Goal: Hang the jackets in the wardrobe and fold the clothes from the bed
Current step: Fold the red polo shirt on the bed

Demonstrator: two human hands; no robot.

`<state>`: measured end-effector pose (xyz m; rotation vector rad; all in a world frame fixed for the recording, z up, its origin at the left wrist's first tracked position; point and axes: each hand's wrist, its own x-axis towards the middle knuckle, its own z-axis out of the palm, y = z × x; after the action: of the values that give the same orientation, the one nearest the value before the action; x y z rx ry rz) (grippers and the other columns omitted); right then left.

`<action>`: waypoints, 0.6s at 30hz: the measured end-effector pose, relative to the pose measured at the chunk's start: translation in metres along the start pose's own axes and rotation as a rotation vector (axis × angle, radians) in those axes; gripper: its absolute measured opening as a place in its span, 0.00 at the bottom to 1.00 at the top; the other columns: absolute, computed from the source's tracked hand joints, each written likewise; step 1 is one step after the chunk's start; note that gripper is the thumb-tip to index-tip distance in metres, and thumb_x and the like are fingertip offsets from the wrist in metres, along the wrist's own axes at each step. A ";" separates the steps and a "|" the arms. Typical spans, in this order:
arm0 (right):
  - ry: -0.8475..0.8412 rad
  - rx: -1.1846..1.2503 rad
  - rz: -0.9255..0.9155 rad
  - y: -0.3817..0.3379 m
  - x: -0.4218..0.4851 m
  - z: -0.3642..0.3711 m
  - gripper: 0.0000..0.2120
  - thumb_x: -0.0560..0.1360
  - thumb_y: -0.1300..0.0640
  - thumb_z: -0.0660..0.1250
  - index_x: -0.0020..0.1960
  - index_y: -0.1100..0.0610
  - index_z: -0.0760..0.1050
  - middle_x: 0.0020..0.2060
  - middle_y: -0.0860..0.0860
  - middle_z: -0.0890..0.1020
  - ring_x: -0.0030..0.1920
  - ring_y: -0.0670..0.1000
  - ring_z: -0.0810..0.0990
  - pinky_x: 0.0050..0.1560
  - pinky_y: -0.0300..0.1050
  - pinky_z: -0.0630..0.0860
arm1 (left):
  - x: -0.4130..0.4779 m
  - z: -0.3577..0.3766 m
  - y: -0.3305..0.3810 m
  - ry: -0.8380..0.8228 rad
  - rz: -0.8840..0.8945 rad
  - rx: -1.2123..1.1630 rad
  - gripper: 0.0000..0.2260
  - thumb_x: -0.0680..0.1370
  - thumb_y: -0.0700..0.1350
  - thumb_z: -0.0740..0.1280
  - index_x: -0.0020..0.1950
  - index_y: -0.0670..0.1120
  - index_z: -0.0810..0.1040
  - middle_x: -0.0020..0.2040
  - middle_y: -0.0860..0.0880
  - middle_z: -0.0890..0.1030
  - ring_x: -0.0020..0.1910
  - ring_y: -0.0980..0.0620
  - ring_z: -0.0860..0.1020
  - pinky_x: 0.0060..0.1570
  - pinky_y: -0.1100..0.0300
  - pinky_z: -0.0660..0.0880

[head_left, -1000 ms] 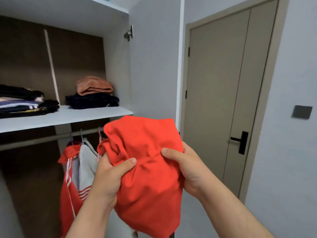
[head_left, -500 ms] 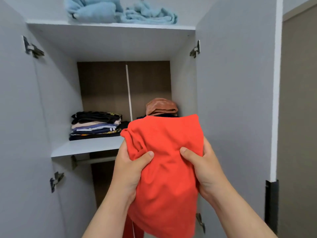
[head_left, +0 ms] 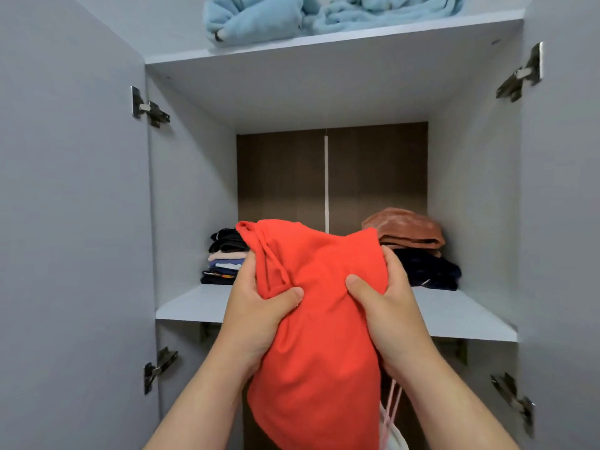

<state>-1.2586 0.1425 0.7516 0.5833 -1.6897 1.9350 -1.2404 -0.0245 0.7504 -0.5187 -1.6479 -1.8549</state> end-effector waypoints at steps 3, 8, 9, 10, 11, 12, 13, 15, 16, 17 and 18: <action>-0.035 -0.087 -0.057 0.012 0.043 0.024 0.31 0.77 0.63 0.67 0.75 0.43 0.63 0.63 0.40 0.76 0.58 0.37 0.77 0.63 0.39 0.74 | 0.048 -0.015 -0.013 -0.005 0.024 0.003 0.29 0.64 0.36 0.69 0.64 0.55 0.76 0.56 0.55 0.84 0.56 0.54 0.82 0.52 0.61 0.77; -0.135 -0.136 -0.133 0.037 0.133 0.074 0.34 0.78 0.66 0.65 0.77 0.41 0.60 0.68 0.41 0.71 0.61 0.39 0.75 0.61 0.34 0.72 | 0.146 -0.049 -0.041 0.012 -0.008 -0.125 0.29 0.68 0.31 0.68 0.66 0.51 0.76 0.56 0.50 0.84 0.55 0.51 0.83 0.46 0.62 0.79; -0.150 -0.163 -0.144 0.046 0.153 0.085 0.33 0.78 0.66 0.65 0.77 0.42 0.61 0.69 0.42 0.70 0.62 0.40 0.75 0.62 0.34 0.72 | 0.166 -0.057 -0.049 0.026 -0.020 -0.139 0.27 0.71 0.29 0.67 0.66 0.51 0.76 0.56 0.50 0.84 0.55 0.51 0.83 0.47 0.61 0.78; -0.166 -0.198 -0.156 0.055 0.172 0.096 0.32 0.78 0.66 0.65 0.76 0.43 0.63 0.69 0.42 0.71 0.60 0.38 0.75 0.60 0.30 0.71 | 0.187 -0.063 -0.057 0.039 -0.030 -0.153 0.27 0.73 0.28 0.65 0.66 0.50 0.76 0.56 0.50 0.84 0.55 0.51 0.83 0.47 0.61 0.78; -0.180 -0.239 -0.168 0.063 0.192 0.106 0.30 0.78 0.66 0.65 0.75 0.43 0.65 0.67 0.42 0.71 0.57 0.35 0.74 0.56 0.24 0.69 | 0.208 -0.070 -0.066 0.050 -0.042 -0.162 0.26 0.74 0.27 0.64 0.67 0.50 0.76 0.56 0.49 0.84 0.55 0.51 0.83 0.46 0.62 0.79; -0.190 -0.276 -0.173 0.071 0.211 0.115 0.29 0.78 0.65 0.65 0.74 0.43 0.66 0.66 0.42 0.71 0.54 0.33 0.73 0.50 0.20 0.67 | 0.228 -0.075 -0.075 0.059 -0.057 -0.166 0.26 0.74 0.27 0.63 0.66 0.49 0.76 0.56 0.49 0.84 0.54 0.50 0.83 0.44 0.62 0.79; -0.189 -0.309 -0.169 0.078 0.227 0.123 0.28 0.78 0.65 0.65 0.74 0.44 0.67 0.65 0.42 0.72 0.52 0.33 0.73 0.46 0.20 0.67 | 0.247 -0.079 -0.083 0.068 -0.074 -0.164 0.25 0.74 0.27 0.63 0.66 0.49 0.76 0.56 0.48 0.84 0.54 0.50 0.83 0.44 0.61 0.79; -0.178 -0.351 -0.134 0.090 0.257 0.135 0.29 0.77 0.62 0.66 0.75 0.45 0.65 0.64 0.44 0.70 0.55 0.40 0.73 0.46 0.23 0.66 | 0.282 -0.086 -0.099 0.107 -0.116 -0.179 0.22 0.74 0.29 0.64 0.63 0.49 0.78 0.55 0.46 0.84 0.52 0.47 0.83 0.44 0.57 0.79; -0.174 -0.347 -0.101 0.094 0.270 0.140 0.30 0.77 0.61 0.67 0.76 0.46 0.64 0.64 0.45 0.70 0.58 0.43 0.73 0.50 0.28 0.68 | 0.298 -0.089 -0.106 0.131 -0.140 -0.193 0.20 0.74 0.29 0.64 0.61 0.48 0.79 0.53 0.45 0.84 0.50 0.47 0.83 0.44 0.56 0.78; -0.177 -0.323 -0.055 0.098 0.282 0.144 0.33 0.75 0.59 0.68 0.76 0.46 0.62 0.65 0.45 0.70 0.59 0.46 0.73 0.55 0.34 0.70 | 0.313 -0.091 -0.112 0.148 -0.165 -0.204 0.18 0.74 0.30 0.64 0.59 0.47 0.79 0.52 0.45 0.84 0.48 0.47 0.83 0.43 0.56 0.78; -0.192 -0.287 -0.008 0.103 0.294 0.146 0.36 0.72 0.55 0.70 0.77 0.45 0.62 0.65 0.46 0.71 0.60 0.48 0.74 0.60 0.40 0.71 | 0.327 -0.094 -0.118 0.153 -0.185 -0.220 0.17 0.74 0.30 0.64 0.59 0.47 0.79 0.51 0.44 0.84 0.46 0.47 0.83 0.42 0.57 0.78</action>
<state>-1.5535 0.0140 0.8729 0.6794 -2.0350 1.6314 -1.5530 -0.1678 0.8580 -0.3120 -1.4412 -2.1695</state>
